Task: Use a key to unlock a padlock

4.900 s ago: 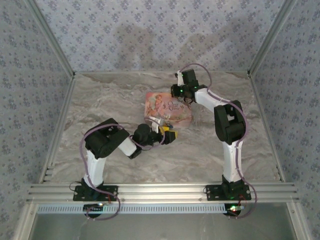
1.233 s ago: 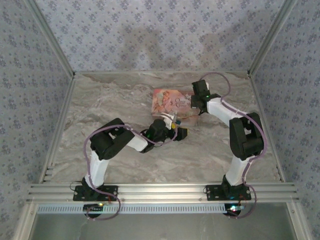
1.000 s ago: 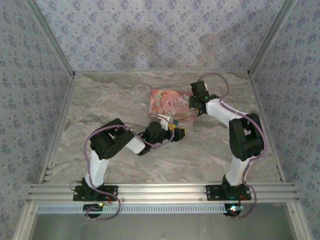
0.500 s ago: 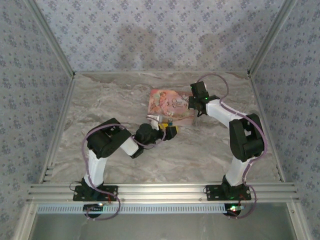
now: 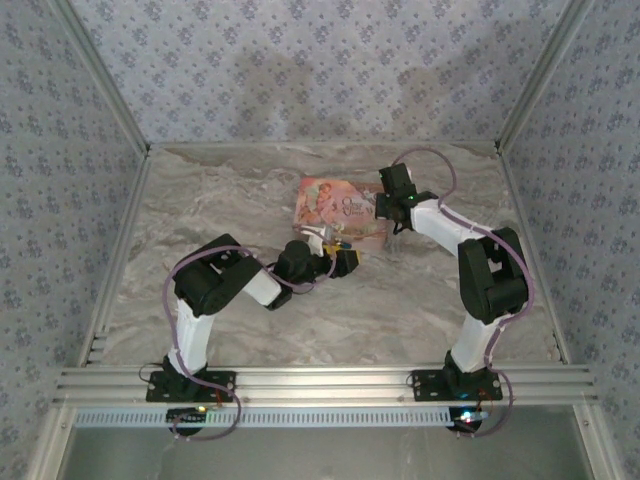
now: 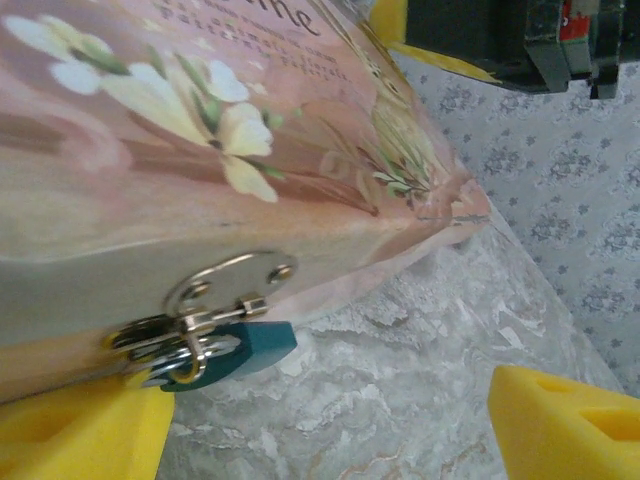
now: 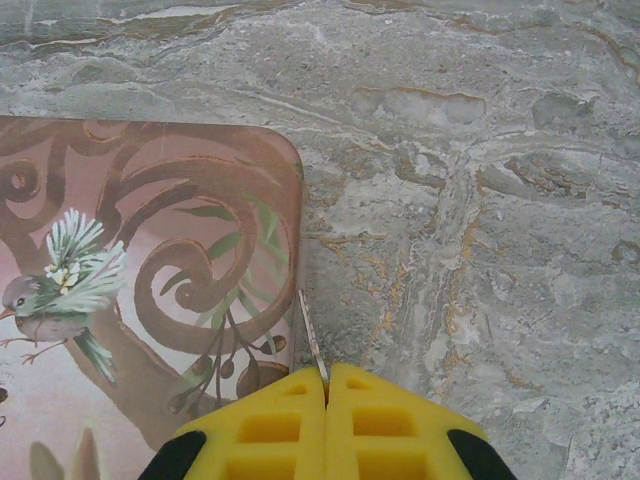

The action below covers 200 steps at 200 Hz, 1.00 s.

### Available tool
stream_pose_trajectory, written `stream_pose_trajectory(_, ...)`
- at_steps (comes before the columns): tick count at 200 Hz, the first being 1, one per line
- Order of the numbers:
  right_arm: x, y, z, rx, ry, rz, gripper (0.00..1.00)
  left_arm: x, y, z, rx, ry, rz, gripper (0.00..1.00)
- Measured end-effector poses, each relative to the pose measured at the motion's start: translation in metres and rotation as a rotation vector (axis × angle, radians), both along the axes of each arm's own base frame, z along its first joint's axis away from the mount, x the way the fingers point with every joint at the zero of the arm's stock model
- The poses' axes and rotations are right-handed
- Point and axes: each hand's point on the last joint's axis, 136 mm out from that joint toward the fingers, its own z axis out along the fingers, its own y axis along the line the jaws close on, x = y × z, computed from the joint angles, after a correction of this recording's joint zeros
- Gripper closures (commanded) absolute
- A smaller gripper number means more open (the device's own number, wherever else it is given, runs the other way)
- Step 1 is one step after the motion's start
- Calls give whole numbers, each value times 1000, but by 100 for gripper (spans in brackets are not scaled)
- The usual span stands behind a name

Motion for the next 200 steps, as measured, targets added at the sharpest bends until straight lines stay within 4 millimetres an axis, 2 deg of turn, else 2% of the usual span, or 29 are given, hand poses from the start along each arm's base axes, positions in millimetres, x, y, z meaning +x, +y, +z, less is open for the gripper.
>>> stream_pose_trajectory(44, 0, 3, 0, 1, -2, 7, 100, -10, 6, -1, -13, -14, -16, 16)
stream_pose_trajectory(143, -2, 8, 1, 1, -4, 16, 100, -15, 12, 4, -44, -41, -12, 23)
stream_pose_trajectory(200, -3, 11, 0, 2, -3, 23, 100, -15, 13, 13, -63, -53, -10, 19)
